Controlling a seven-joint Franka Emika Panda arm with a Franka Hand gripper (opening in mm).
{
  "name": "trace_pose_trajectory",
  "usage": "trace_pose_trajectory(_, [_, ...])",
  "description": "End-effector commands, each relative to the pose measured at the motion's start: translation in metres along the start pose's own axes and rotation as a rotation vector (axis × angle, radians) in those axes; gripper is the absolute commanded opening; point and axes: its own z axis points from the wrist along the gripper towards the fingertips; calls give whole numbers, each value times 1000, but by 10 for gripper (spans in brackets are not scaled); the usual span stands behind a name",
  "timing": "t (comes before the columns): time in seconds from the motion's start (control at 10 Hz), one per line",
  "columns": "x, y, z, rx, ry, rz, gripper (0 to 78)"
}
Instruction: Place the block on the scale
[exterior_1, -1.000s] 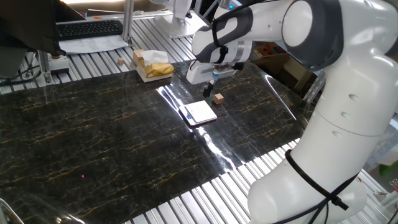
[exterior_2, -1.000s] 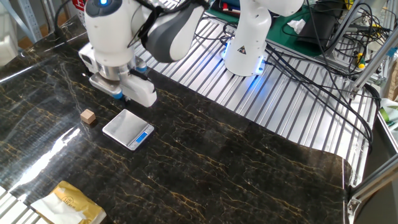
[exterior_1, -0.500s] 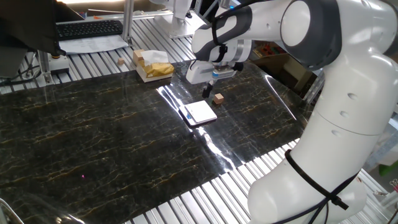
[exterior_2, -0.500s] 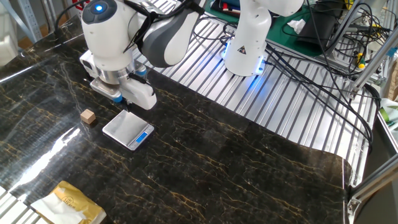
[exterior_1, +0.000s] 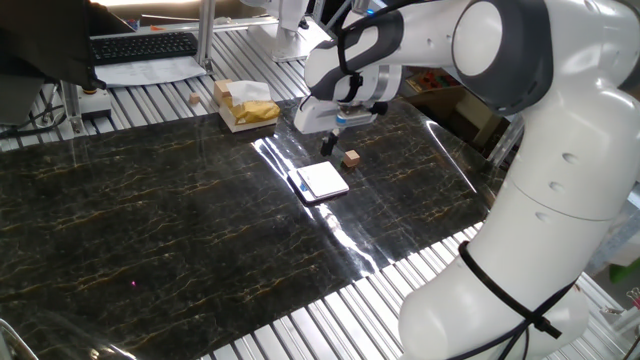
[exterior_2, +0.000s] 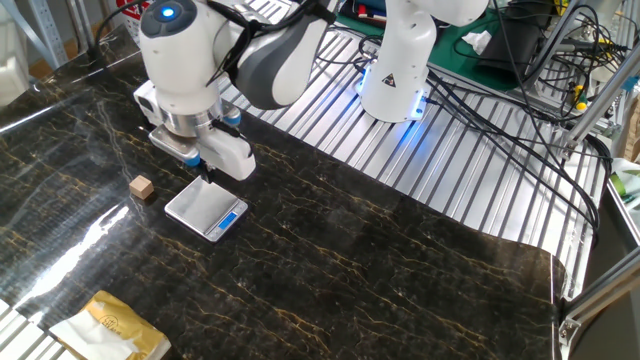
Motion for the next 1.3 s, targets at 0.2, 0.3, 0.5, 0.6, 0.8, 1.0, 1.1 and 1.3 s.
trace_pose_trajectory(0.2, [-1,0,-2,24,-64,-43,0])
trace_pose_trajectory(0.3, [-1,0,-2,27,-65,-37,0])
trace_pose_trajectory(0.5, [-1,0,-2,43,45,76,0])
trace_pose_trajectory(0.6, [-1,0,-2,55,49,71,0])
trace_pose_trajectory(0.8, [-1,0,-2,38,30,62,0])
trace_pose_trajectory(1.0, [-1,0,-2,37,41,44,0])
trace_pose_trajectory(1.1, [-2,-2,0,39,39,25,0])
trace_pose_trajectory(1.3, [-10,-14,7,36,37,-16,0])
